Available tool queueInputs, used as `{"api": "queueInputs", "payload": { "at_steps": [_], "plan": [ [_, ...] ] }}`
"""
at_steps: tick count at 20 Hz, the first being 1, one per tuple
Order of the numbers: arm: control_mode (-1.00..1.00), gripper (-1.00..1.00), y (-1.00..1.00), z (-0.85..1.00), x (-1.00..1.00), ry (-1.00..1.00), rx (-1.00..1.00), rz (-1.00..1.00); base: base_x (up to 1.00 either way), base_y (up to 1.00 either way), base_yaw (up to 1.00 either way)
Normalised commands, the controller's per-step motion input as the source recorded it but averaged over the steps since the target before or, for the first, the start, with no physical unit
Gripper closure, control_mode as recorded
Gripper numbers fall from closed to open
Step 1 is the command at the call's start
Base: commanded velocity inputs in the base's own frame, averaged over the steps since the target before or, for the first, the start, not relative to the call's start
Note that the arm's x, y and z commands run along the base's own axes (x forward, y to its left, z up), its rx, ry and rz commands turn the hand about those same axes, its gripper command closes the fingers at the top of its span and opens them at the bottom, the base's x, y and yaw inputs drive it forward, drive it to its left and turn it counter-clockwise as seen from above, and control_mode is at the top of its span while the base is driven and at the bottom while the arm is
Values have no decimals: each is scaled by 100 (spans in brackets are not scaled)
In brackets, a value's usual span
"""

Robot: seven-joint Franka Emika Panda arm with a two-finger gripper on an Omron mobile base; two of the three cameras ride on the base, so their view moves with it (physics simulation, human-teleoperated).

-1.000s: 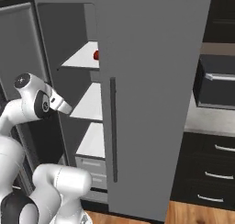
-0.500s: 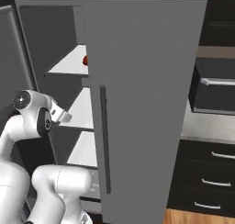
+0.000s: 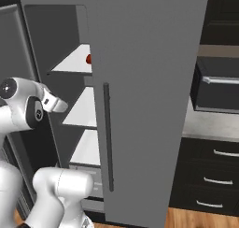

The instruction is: Take the lime, peach, and bell pepper from the freezer and place them in the bowl on the counter.

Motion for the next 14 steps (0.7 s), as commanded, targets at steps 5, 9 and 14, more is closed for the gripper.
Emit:
{"api": "queueInputs", "payload": {
  "at_steps": [5,9,14],
  "plan": [
    [-100,-100,-4,100,18,7,5,0,0,0,0],
    [-100,-100,0,92,3,11,0,5,0,0,0],
    [-100,-100,-6,9,-1,0,-7,18,0,0,0]
  ]
}}
